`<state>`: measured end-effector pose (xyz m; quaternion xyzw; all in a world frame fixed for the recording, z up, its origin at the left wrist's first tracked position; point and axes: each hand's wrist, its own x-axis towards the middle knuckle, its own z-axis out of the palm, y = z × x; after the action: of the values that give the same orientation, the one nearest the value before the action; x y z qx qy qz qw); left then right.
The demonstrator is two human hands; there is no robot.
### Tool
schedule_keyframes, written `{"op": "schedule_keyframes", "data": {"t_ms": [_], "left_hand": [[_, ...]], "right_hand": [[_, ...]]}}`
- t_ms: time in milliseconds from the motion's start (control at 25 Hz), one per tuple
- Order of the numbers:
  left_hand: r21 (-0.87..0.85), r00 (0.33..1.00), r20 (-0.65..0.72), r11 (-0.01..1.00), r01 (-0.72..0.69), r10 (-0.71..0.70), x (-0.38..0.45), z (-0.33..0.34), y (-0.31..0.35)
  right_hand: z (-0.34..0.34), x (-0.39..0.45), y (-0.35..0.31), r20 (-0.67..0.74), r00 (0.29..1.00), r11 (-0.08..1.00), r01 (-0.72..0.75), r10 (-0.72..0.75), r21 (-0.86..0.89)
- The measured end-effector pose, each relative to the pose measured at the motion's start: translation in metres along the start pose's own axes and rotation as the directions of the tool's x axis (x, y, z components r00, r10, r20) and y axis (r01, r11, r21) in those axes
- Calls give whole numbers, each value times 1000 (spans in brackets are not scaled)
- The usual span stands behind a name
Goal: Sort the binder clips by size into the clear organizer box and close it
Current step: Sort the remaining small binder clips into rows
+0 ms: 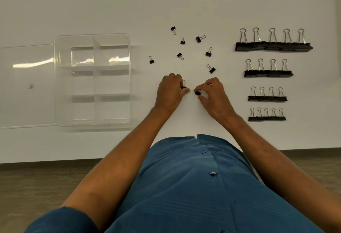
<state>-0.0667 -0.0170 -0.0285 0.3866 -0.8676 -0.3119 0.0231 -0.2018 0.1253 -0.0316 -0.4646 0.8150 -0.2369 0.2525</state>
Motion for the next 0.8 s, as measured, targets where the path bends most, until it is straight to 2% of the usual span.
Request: {"op": "schedule_keyframes", "data": {"t_ms": [400,800], "left_hand": [[-5,996,52,998,-66,66,-22,13,11],[0,998,17,998,-55,55,-18,15,12]], "right_hand": [[5,6,3,-1,1000,998,-12,12,62],[7,9,5,15,999,997,36,-37,73]]}}
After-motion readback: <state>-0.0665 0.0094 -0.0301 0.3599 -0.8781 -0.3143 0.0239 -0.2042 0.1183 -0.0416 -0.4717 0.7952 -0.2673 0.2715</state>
